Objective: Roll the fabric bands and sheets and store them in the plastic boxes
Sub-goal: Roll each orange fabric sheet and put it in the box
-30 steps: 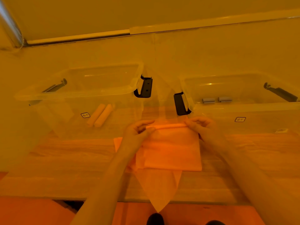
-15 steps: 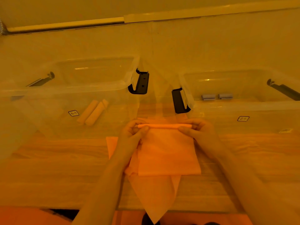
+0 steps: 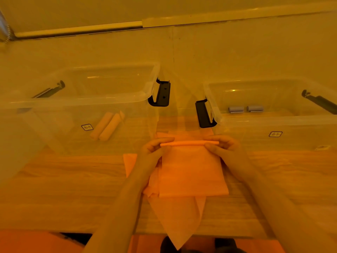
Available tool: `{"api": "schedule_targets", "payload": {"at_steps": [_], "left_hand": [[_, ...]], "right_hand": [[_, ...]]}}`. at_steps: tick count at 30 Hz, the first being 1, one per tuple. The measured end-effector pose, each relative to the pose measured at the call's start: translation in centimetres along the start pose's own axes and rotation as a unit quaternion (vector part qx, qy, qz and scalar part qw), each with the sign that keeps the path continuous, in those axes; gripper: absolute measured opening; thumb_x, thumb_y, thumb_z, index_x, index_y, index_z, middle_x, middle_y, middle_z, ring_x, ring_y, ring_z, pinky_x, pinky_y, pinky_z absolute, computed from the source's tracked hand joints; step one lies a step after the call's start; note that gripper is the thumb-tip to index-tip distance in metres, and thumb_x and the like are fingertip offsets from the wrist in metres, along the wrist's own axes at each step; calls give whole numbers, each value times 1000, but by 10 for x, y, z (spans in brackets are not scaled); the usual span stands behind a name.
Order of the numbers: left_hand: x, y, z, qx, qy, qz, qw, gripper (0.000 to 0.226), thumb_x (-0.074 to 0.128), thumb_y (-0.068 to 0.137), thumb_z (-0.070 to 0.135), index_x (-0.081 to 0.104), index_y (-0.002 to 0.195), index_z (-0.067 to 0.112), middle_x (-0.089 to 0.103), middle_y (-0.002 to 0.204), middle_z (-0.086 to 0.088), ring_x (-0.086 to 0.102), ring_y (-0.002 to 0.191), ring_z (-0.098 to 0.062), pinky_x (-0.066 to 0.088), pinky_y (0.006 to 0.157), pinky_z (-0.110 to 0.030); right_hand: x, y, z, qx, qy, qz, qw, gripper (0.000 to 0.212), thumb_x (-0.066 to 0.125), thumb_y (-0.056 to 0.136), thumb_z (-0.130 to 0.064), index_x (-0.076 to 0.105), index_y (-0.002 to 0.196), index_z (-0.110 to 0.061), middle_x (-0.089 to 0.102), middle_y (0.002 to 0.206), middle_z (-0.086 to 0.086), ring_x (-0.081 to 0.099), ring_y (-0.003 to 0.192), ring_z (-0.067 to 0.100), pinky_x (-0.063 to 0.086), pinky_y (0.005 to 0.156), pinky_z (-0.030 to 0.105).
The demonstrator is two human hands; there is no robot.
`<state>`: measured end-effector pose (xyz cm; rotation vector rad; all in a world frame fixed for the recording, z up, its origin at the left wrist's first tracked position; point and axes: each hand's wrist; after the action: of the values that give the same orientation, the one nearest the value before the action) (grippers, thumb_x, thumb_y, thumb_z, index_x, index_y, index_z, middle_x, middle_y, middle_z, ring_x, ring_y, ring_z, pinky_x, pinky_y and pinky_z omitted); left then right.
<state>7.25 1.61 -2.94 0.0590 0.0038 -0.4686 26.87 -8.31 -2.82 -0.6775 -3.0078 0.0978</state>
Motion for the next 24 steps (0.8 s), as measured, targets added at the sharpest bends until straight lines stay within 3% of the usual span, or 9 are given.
{"api": "schedule_targets", "payload": {"at_steps": [3, 6, 9, 11, 14, 17, 24], "left_hand": [[-1, 0, 0, -3, 25, 18, 1000, 17, 57, 91, 27, 73, 90, 34, 58, 57, 17, 48, 52, -4, 39, 47, -19], [1, -1, 2, 10, 23, 11, 1000, 18, 58, 92, 19, 68, 101, 30, 66, 76, 16, 57, 55, 2, 43, 47, -15], [3, -1, 2, 11, 26, 12, 1000, 17, 60, 90, 11, 66, 103, 21, 58, 50, 14, 47, 44, 3, 37, 42, -11], [4, -1, 2, 14, 37, 15, 999, 16, 61, 89, 8, 66, 101, 16, 55, 44, 13, 44, 41, 3, 33, 41, -10], [5, -2, 2, 14, 20, 15, 1000, 11, 60, 89, 2, 65, 93, 11, 57, 44, 13, 47, 39, 4, 34, 40, -9], [3, -1, 0, 19, 38, 23, 999, 11, 60, 91, 12, 64, 83, 18, 52, 44, 10, 43, 40, 2, 33, 41, -12], [1, -1, -1, 11, 43, 18, 999, 15, 55, 94, 24, 70, 98, 24, 50, 45, 11, 43, 44, 0, 36, 43, -15]], "right_hand": [[-1, -1, 0, -3, 7, -1, 1000, 24, 64, 87, -12, 66, 109, -21, 70, 93, 0, 69, 75, 11, 56, 60, 24], [-2, 0, 1, -6, 1, 5, 1000, 30, 66, 84, -14, 64, 113, -22, 72, 94, 4, 70, 80, 19, 56, 60, 28], [-2, 0, 2, 1, 21, 8, 1000, 27, 69, 82, -15, 66, 109, -16, 73, 88, 3, 71, 74, 17, 56, 57, 27], [-2, 0, 2, -2, 7, 15, 1000, 24, 71, 81, -18, 68, 105, -13, 72, 87, 4, 70, 72, 16, 55, 57, 26], [-3, 1, 4, -6, -11, 21, 1000, 22, 70, 82, -22, 68, 102, -13, 71, 91, 6, 69, 76, 19, 55, 59, 28], [-2, 1, 4, -4, -14, 18, 1000, 23, 69, 83, -21, 68, 104, -14, 71, 94, 6, 69, 80, 22, 56, 60, 29], [-2, 1, 3, -8, -9, 13, 1000, 22, 69, 82, -13, 68, 103, -19, 69, 96, 1, 69, 77, 14, 58, 60, 26]]}}
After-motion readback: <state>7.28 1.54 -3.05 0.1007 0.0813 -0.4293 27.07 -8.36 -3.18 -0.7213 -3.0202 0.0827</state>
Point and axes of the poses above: each hand's wrist, its own y-axis towards the middle knuckle, its own x-axis out of the palm, z = x × y
